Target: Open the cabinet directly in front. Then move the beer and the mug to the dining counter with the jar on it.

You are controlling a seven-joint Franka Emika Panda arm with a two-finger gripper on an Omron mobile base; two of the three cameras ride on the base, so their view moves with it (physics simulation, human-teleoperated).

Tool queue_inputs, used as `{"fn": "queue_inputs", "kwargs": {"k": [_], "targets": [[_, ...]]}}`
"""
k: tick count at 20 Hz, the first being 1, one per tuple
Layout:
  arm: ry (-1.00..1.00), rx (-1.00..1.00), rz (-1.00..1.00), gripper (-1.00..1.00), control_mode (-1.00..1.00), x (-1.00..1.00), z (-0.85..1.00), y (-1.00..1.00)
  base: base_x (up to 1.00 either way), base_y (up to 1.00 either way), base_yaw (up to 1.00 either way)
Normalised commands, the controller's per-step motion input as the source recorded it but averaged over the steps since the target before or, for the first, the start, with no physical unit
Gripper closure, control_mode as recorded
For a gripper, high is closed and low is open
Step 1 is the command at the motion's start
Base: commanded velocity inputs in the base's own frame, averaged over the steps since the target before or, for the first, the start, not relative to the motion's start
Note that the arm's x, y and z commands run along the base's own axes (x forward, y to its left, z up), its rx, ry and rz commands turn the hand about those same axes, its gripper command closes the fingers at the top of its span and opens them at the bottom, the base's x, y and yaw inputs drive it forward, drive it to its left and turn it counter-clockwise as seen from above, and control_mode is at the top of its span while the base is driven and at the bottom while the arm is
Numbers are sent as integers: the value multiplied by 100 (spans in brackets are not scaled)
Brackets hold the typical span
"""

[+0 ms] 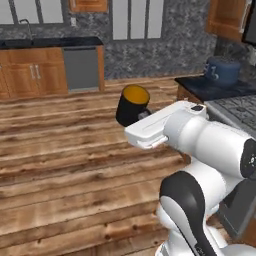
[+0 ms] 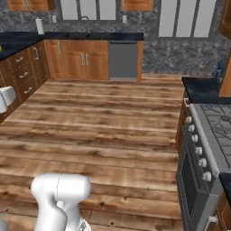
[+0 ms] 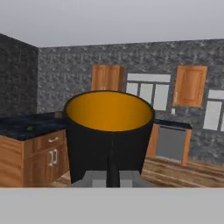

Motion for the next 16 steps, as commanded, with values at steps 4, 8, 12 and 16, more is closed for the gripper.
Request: {"fn": "queue_inputs", "kwargs": {"k": [4,8,12,16], "targets": [[0,0,0,100,100,0,0,0,100,1,50],[0,0,0,100,100,0,0,0,100,5,48],[0,0,0,100,100,0,0,0,100,-4,40],[0,0,0,100,100,0,0,0,100,-6,26]]}}
